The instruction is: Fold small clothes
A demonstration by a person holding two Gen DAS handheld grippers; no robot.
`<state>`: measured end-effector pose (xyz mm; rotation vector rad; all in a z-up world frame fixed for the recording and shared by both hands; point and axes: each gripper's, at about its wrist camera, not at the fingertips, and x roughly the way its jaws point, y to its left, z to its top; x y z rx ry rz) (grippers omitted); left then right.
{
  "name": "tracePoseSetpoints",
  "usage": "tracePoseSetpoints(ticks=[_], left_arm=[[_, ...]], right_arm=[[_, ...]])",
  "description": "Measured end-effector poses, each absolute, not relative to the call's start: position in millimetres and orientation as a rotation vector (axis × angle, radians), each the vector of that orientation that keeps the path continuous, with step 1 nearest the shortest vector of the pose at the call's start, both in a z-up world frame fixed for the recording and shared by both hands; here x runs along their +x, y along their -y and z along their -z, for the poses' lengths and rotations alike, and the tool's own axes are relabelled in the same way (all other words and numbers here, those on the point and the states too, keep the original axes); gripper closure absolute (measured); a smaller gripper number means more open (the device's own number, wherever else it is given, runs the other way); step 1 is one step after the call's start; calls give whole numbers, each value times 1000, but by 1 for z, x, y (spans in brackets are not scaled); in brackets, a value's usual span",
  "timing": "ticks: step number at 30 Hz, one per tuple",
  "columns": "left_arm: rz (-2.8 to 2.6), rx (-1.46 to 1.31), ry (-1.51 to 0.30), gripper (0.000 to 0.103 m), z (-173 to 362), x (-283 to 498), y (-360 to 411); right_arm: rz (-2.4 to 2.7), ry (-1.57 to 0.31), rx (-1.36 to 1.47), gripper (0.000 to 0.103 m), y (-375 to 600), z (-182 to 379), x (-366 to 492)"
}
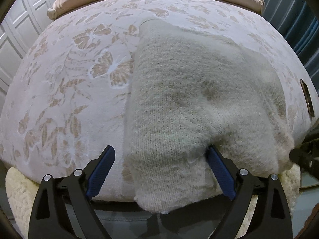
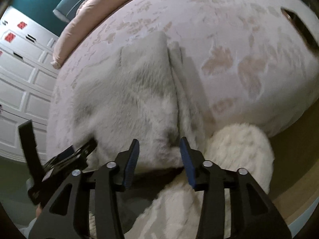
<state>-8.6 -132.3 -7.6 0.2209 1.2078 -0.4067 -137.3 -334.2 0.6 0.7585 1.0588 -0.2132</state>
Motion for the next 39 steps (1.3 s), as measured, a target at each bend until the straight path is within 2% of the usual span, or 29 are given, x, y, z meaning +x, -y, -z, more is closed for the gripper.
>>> tracePoseSetpoints(ticks=[1,8,15,17,18,19,21,25,26,28,32,33,39], left_arm=[[407,208,-1209,11,6,-9,130],[384,99,-1149,12,-29,-12,87],[339,62,-1159,12,-33,-13,51],[339,58,-1164,12,-32,-14,48],[342,56,-1166,12,-32,-14,47],[344,55,-1166,12,-32,-15,47],[351,51,-1155,12,-37,-17,46],[370,53,-1112,12,-51,-23,48],[384,52,-1107,12,-54,-24,51],[407,64,-1111,12,-53,-25,60],[426,90,-1136,12,-44,-26,78],[427,99,-1143,12,-42,-25,81],[435,140,-1137,12,-40,-24,102]], right_arm=[[200,-1054,774,52,334,1,-139],[258,-1050,842,49,341,6,-146],[221,-1087,825,49,330,18,-128],[227,-1106,777,58,328,20,-114],[246,-1121,765,77,329,21,-108],[252,-1122,758,83,330,19,-103],[175,-1012,756,87,327,-14,-102],[69,-736,674,88,315,-119,-122],[69,-712,653,88,313,-127,-126],[140,-767,596,88,317,-107,-128],[297,-1083,675,88,343,20,-124],[307,-1095,718,87,346,38,-129],[304,-1020,722,77,346,7,-137]])
